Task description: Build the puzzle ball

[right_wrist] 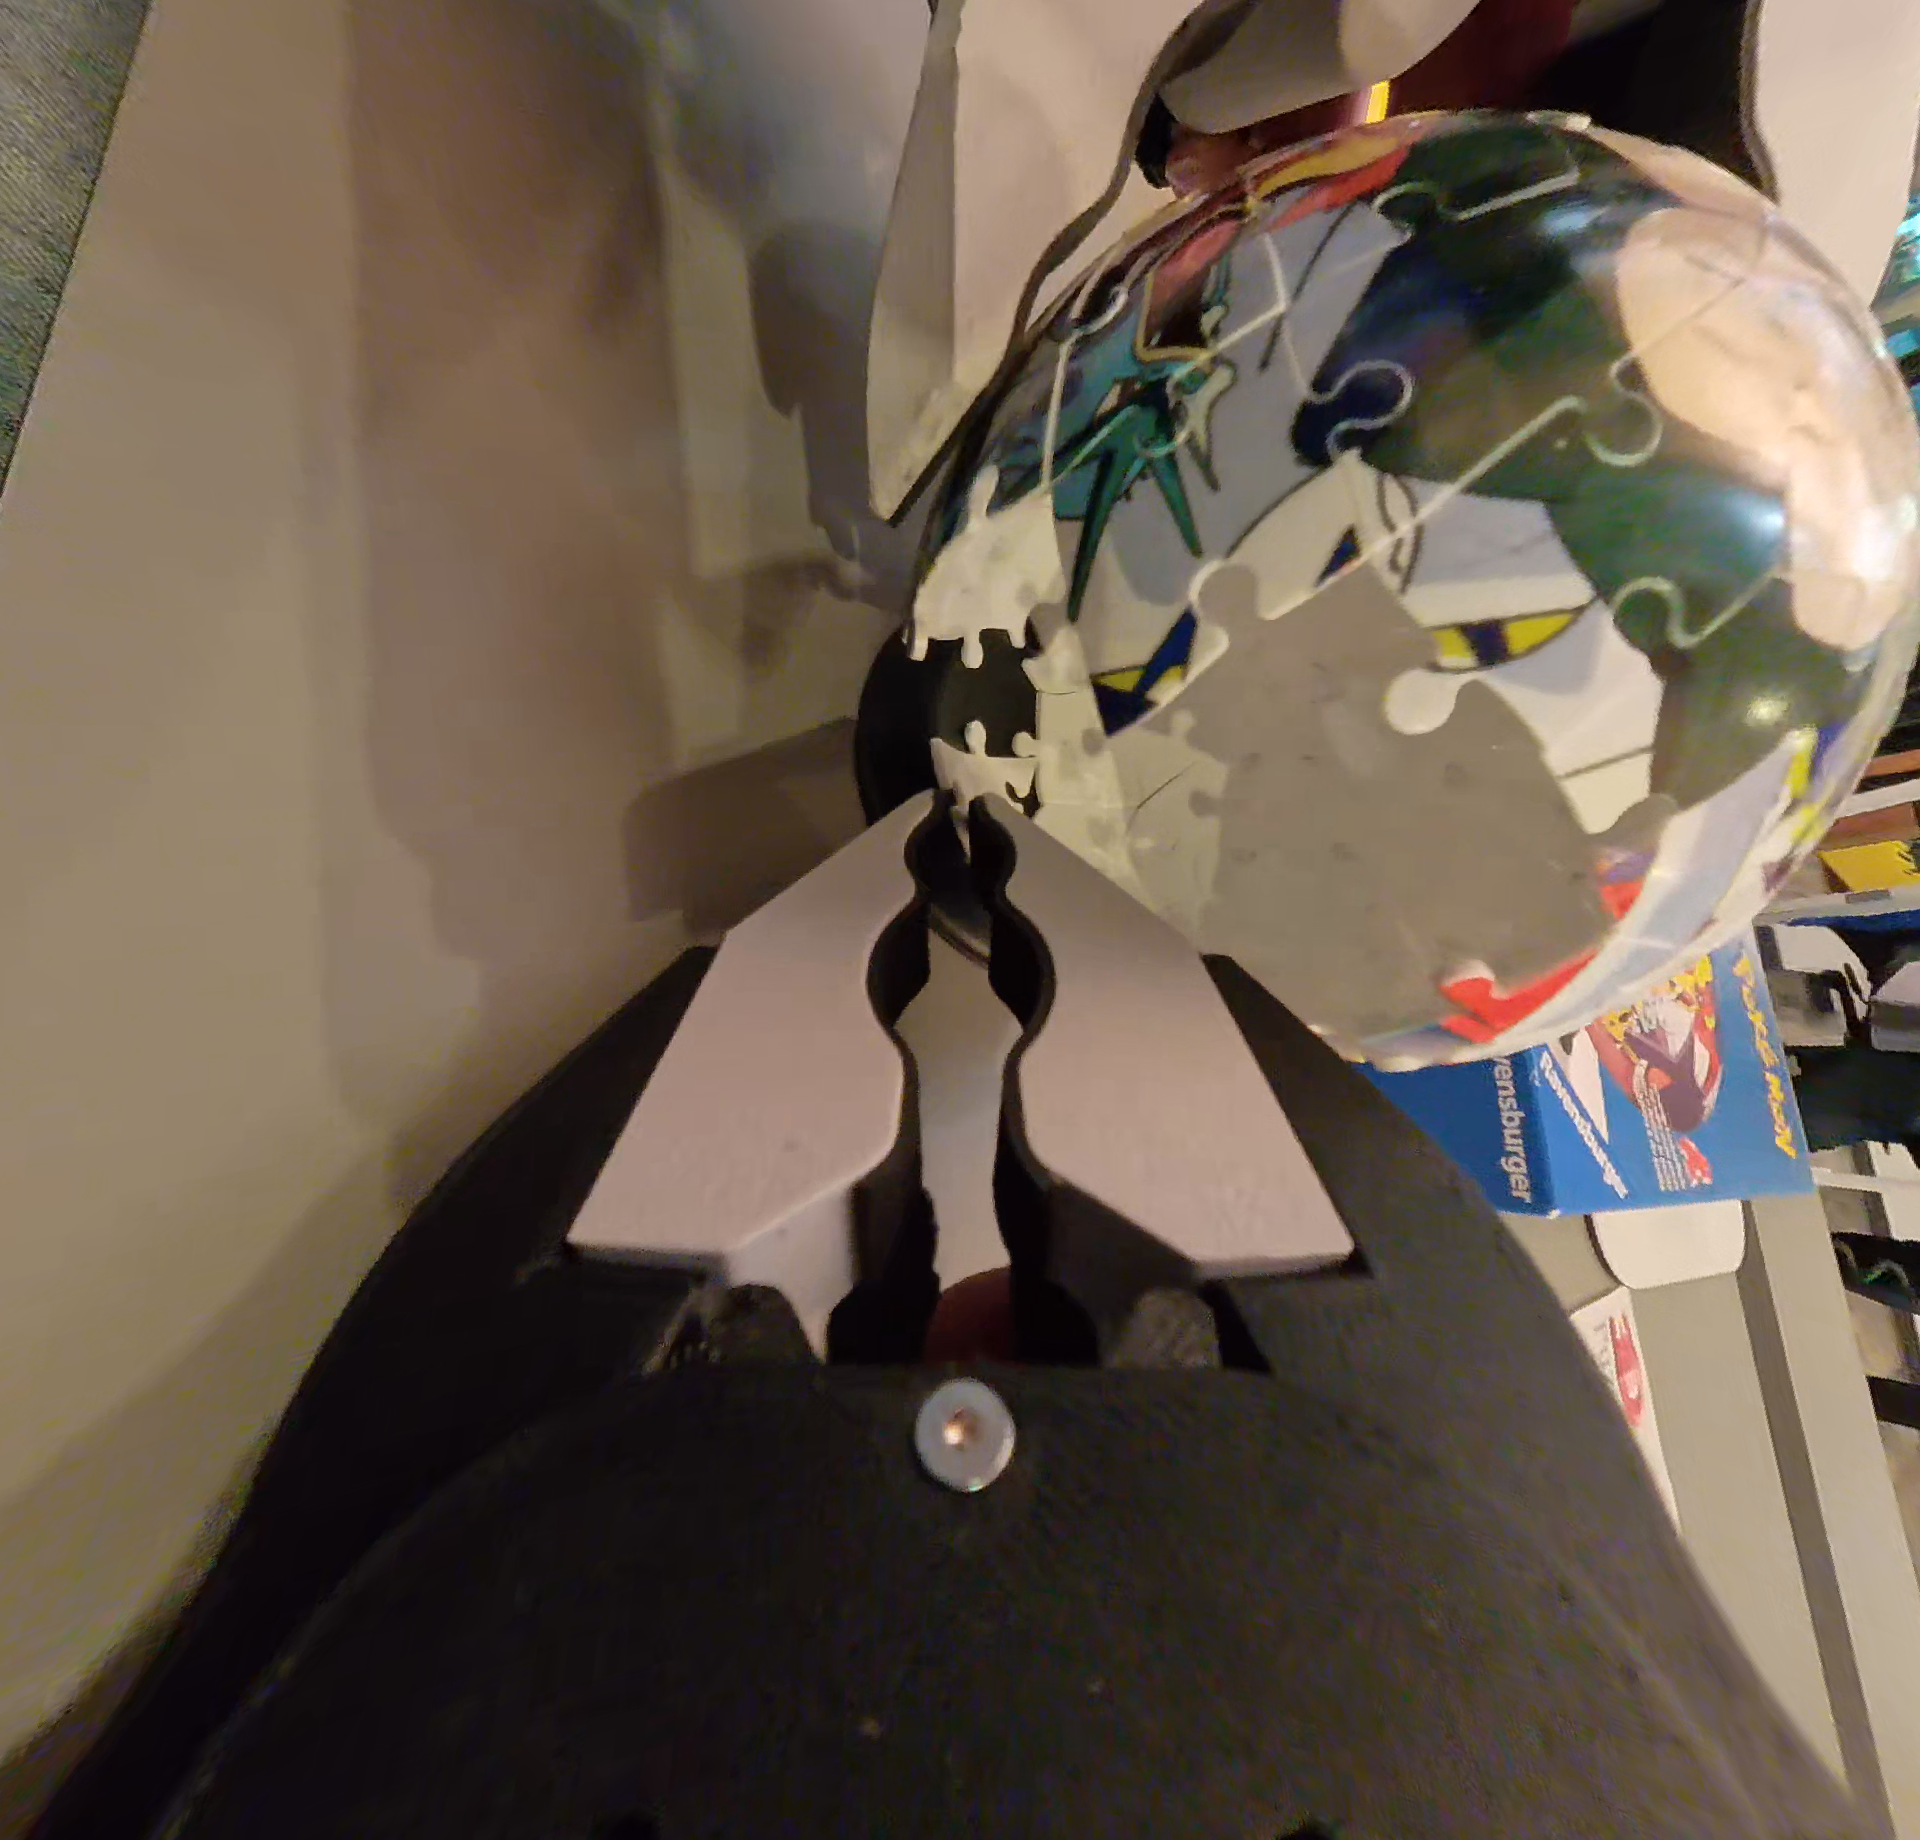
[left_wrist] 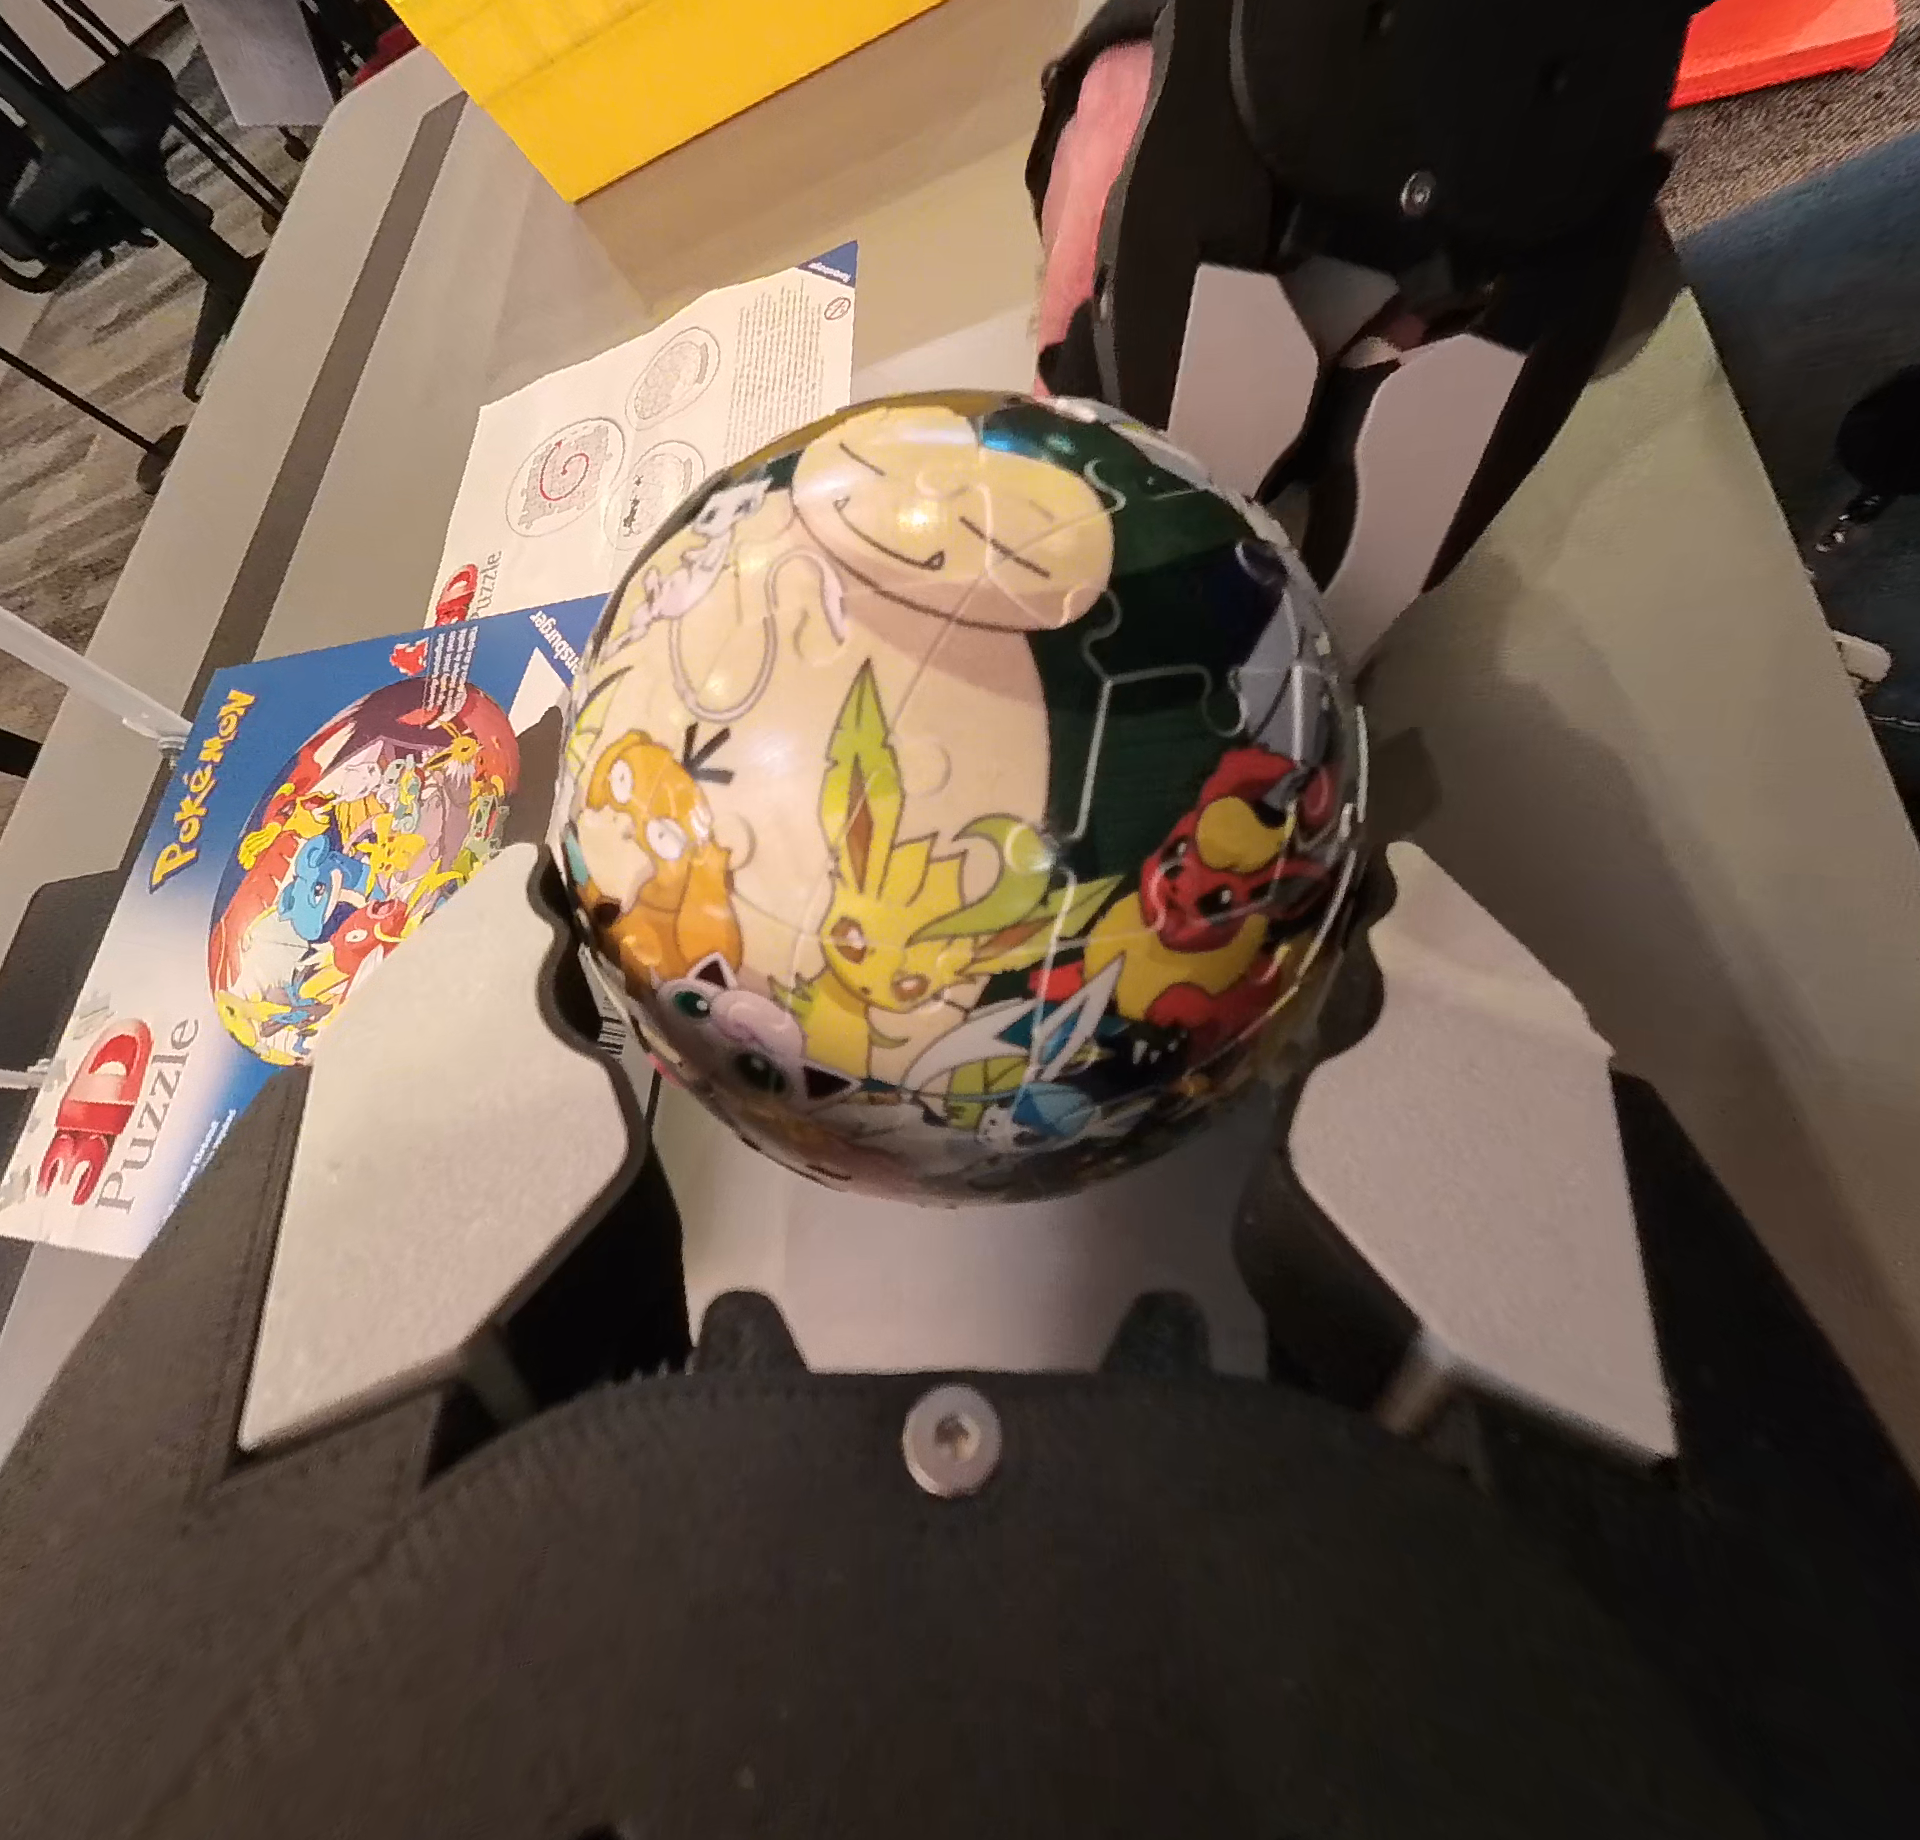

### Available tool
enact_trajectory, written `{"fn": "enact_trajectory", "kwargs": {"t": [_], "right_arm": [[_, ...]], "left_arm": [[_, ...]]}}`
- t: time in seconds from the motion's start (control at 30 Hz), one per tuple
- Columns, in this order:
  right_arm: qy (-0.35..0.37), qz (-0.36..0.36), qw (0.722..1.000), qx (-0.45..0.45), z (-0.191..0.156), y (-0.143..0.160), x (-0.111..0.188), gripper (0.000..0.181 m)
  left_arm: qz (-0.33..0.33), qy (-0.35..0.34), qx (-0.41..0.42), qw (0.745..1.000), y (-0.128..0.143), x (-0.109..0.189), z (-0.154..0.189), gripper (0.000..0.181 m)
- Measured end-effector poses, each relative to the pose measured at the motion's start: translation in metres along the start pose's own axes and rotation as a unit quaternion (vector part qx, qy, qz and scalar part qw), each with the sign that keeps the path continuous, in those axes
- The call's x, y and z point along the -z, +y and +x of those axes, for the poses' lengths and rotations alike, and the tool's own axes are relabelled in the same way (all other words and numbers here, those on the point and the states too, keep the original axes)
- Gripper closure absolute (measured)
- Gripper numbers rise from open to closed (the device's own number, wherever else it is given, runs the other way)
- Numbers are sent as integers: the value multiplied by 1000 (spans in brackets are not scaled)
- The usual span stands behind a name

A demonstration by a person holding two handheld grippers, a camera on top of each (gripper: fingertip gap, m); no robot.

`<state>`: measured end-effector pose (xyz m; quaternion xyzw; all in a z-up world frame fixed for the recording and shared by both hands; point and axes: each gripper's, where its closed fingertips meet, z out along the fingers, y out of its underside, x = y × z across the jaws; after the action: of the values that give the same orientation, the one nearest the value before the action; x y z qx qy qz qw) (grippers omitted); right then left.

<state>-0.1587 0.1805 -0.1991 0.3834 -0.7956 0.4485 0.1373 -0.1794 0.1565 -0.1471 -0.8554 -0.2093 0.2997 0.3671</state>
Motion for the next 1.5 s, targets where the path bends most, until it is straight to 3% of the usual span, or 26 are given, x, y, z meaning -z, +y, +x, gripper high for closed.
{"fn": "enact_trajectory", "kwargs": {"t": [0.63, 1.5], "right_arm": [[26, 70, 993, 95, 5, -16, 7, 181], [-7, 14, 986, 165, 6, -2, -6, 177]], "left_arm": [[0, 2, -1, 1000, 0, 0, 0, 46], [-4, 4, -5, 1000, 0, -1, -1, 46]]}}
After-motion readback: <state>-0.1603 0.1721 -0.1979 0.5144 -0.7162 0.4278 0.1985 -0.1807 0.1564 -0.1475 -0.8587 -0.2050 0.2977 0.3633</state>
